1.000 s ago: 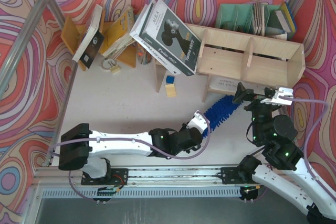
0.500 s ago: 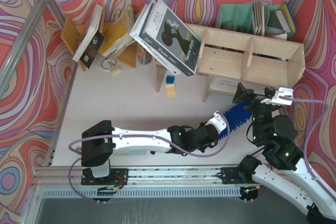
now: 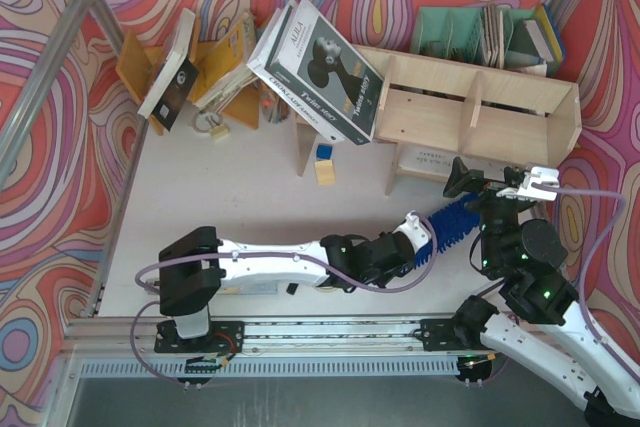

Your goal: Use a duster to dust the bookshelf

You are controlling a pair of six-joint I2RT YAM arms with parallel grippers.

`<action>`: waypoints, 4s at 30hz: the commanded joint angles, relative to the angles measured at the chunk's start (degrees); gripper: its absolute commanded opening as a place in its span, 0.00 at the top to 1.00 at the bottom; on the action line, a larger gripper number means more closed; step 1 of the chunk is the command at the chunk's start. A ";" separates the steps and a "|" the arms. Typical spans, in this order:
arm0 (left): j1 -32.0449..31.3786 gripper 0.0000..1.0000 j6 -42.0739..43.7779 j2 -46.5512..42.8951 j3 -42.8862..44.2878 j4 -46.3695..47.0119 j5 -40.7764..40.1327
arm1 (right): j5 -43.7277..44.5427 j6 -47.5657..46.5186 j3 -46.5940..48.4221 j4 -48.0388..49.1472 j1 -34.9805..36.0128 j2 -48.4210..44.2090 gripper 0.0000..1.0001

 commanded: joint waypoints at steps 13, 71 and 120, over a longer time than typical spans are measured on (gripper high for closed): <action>0.07 1.00 1.82 -3.81 2.23 -0.58 0.86 | 0.29 -0.26 -0.38 0.38 0.13 -0.29 0.01; -0.38 1.00 2.82 -1.17 -2.28 4.01 -2.19 | 0.10 0.09 -0.25 -0.40 0.13 -0.86 0.01; -5.41 1.00 3.96 -14.72 -12.46 10.39 -3.96 | 0.28 -1.23 -0.37 0.66 0.12 0.06 0.01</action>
